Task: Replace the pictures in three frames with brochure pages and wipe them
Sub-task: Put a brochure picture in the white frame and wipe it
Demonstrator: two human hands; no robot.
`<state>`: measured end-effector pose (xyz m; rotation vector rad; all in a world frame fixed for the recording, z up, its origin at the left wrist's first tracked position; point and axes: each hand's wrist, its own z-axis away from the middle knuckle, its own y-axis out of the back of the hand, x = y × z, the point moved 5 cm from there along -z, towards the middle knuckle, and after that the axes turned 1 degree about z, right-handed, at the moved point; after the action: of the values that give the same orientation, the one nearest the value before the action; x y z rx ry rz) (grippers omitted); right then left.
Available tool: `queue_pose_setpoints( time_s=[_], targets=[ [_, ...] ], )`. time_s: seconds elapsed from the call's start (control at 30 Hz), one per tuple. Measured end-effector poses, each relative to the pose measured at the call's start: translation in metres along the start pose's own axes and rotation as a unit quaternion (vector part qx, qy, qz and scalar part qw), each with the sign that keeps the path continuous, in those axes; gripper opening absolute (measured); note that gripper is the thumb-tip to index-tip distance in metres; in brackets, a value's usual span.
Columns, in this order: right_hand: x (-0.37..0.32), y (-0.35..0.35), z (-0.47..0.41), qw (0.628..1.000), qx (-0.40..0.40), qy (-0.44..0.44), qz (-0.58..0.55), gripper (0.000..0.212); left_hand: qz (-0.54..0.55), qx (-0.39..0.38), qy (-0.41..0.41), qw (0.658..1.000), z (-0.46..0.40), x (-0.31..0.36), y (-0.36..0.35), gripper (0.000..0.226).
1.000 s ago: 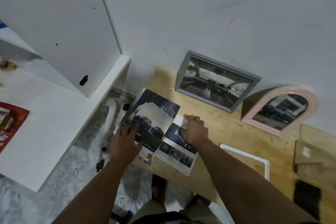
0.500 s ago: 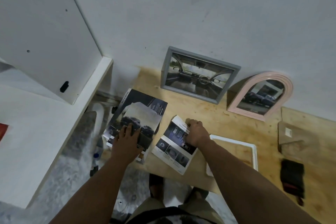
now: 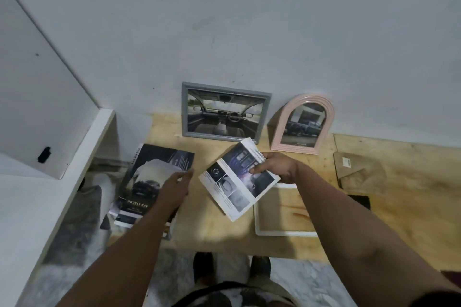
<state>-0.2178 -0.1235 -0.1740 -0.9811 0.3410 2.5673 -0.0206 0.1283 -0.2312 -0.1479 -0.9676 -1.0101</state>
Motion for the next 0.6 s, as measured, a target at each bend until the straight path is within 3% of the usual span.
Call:
queue_pose_setpoints(
  time_s=[0.07,0.23,0.5,0.6],
  targets=[
    [0.004,0.014,0.012,1.0,0.004,0.008,-0.017,0.043,0.101,-0.065,0.036,0.992,0.002,0.017,-0.024,0.055],
    [0.027,0.051,0.04,0.998,0.026,0.017,-0.058,0.04,0.144,-0.124,0.014,0.982,0.012,0.046,-0.081,0.026],
    [0.086,0.101,0.073,0.989,0.07,-0.001,-0.131,0.049,0.086,-0.167,0.046,0.981,0.032,0.064,-0.164,0.022],
    [0.116,0.109,0.078,0.988,0.097,-0.022,-0.118,0.05,0.044,-0.142,0.049,0.988,0.035,0.064,-0.188,0.015]
  ],
)
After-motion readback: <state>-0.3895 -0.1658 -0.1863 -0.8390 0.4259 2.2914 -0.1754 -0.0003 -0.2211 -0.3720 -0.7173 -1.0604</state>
